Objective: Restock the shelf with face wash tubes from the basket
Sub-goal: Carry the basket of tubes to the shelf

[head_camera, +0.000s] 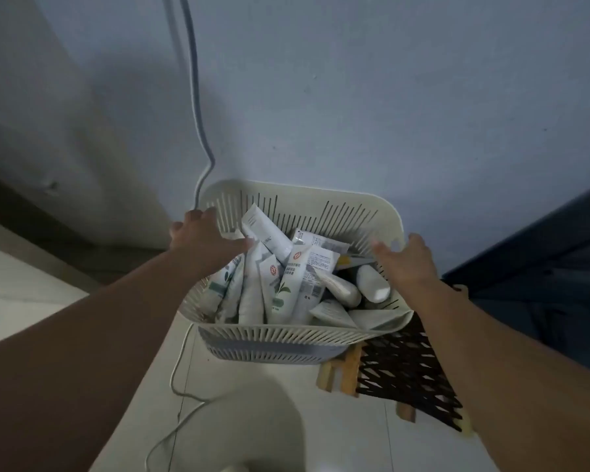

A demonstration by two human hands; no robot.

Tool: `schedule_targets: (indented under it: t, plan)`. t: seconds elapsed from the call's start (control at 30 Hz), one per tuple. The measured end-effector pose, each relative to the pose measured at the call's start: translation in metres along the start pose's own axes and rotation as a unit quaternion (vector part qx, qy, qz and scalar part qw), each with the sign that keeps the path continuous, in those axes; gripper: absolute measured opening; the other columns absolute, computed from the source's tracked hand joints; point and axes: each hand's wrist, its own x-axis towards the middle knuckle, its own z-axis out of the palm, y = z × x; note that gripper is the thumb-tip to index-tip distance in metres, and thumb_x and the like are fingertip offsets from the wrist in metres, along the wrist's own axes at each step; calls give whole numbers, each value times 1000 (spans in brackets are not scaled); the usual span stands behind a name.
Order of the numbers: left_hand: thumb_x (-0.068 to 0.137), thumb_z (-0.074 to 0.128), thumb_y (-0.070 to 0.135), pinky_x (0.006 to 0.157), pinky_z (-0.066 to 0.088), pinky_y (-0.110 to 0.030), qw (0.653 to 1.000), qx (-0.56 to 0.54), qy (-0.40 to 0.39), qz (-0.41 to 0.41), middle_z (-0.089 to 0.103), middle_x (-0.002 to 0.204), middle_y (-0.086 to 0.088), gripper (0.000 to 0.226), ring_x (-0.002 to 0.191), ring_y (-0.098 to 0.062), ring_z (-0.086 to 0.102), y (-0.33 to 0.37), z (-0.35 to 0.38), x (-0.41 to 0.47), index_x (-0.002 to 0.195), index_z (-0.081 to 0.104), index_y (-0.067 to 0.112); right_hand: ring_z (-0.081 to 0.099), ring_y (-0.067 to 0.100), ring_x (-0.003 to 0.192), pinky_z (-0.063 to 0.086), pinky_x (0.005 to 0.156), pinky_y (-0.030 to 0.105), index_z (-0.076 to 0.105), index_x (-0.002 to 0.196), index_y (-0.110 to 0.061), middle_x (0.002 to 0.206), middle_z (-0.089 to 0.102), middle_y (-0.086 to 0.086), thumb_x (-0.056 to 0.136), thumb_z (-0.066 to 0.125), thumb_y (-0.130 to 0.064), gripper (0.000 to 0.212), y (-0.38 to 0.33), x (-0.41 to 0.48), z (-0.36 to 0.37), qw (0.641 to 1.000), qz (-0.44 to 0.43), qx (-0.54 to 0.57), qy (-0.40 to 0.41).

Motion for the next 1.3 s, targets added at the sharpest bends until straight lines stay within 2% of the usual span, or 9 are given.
schedule_targets:
  t: [0.27,0.47,0.63,0.77,0.83,0.9,1.03,1.17,1.3]
  plan:
    - [80,70,42,108,33,-49,993,-61,62,76,23,155,-6,94,135,-38,35,-19,12,4,151,13,22,44,31,124,41,102,40,17,153,-23,138,38,15,90,64,-27,79,18,11,11,995,-85,-59,7]
    - [79,73,30,110,33,-49,990,-118,44,65,29,153,-7,95,136,-34,34,-20,9,-5,151,12,21,46,32,121,44,98,40,25,150,-15,135,40,15,91,63,-17,70,25,-3,10,994,-92,-53,2]
    - [81,71,21,114,29,-44,989,-125,29,72,19,157,-3,93,140,-31,29,-20,-1,-39,152,10,21,47,28,121,47,97,42,27,144,-17,135,44,15,88,62,-10,66,34,-35,-4,997,-66,-46,-4]
    - [81,72,19,113,27,-36,989,-140,19,46,7,159,1,93,142,-24,27,-21,-19,-74,152,11,22,51,22,107,41,77,13,36,137,-12,121,51,7,90,58,-4,53,27,-69,-34,996,-63,-68,-19]
    - [78,73,19,109,37,-41,989,-144,13,36,20,154,-1,87,133,-27,38,-21,-31,-93,148,22,19,49,20,103,40,70,10,41,133,-11,112,49,6,90,58,-1,48,21,-91,-52,995,-64,-74,-22]
    - [75,74,19,94,48,-42,989,-143,9,29,40,139,-3,73,118,-25,50,-21,-44,-117,138,36,16,49,21,103,46,81,24,40,136,-15,109,47,3,89,58,0,53,15,-115,-69,996,-49,-71,-34]
    - [74,74,21,79,50,-34,990,-140,-1,4,55,118,-3,58,102,-21,55,-23,-75,-172,125,48,13,50,17,100,47,83,30,38,141,-19,100,45,-7,88,59,1,60,1,-164,-104,994,-45,-74,-59]
    - [75,74,25,78,49,-33,988,-149,10,-29,57,116,-3,57,99,-21,56,-29,-113,-226,125,50,12,55,19,99,47,76,30,45,135,-19,116,59,3,87,57,2,54,-23,-201,-137,991,-49,-79,-93]
    - [76,74,24,84,52,-36,984,-161,44,-62,58,117,-5,56,98,-21,55,-38,-146,-282,125,51,12,58,24,98,52,73,34,46,131,-17,117,60,9,87,55,1,49,-52,-236,-159,986,-81,-87,-118]
